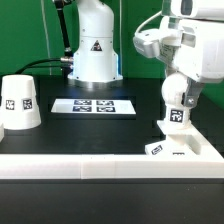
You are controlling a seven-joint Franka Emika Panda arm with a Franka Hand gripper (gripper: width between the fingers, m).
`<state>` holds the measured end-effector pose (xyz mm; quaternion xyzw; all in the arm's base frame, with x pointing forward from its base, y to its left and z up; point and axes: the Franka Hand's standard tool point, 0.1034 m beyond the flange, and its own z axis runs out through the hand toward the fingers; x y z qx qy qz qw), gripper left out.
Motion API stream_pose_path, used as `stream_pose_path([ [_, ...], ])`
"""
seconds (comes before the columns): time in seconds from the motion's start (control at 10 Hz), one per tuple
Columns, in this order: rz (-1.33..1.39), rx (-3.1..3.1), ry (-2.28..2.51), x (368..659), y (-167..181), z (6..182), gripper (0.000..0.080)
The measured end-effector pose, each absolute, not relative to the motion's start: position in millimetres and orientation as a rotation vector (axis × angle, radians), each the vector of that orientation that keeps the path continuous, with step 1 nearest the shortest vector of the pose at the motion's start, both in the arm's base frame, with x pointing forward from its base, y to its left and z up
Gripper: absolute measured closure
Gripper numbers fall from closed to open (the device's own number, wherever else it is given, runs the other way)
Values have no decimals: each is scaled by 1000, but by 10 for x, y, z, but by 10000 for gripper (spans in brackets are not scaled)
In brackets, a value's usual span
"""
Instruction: Assemble lamp
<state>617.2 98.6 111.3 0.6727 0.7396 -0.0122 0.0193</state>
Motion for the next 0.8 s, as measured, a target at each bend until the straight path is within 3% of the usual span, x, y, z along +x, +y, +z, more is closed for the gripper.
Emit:
stream_pose_path([
  [0.1, -37, 2116, 2269, 6172, 986, 1113, 101],
  [0.2, -39, 2120, 2266, 6169, 983, 1109, 188],
  [0.3, -39, 2121, 2265, 6170, 978, 1109, 223],
  [0.6, -39, 2193, 2198, 6170, 940, 1110, 223],
  [0.8, -38, 2453, 1901, 6165, 873, 1117, 223],
])
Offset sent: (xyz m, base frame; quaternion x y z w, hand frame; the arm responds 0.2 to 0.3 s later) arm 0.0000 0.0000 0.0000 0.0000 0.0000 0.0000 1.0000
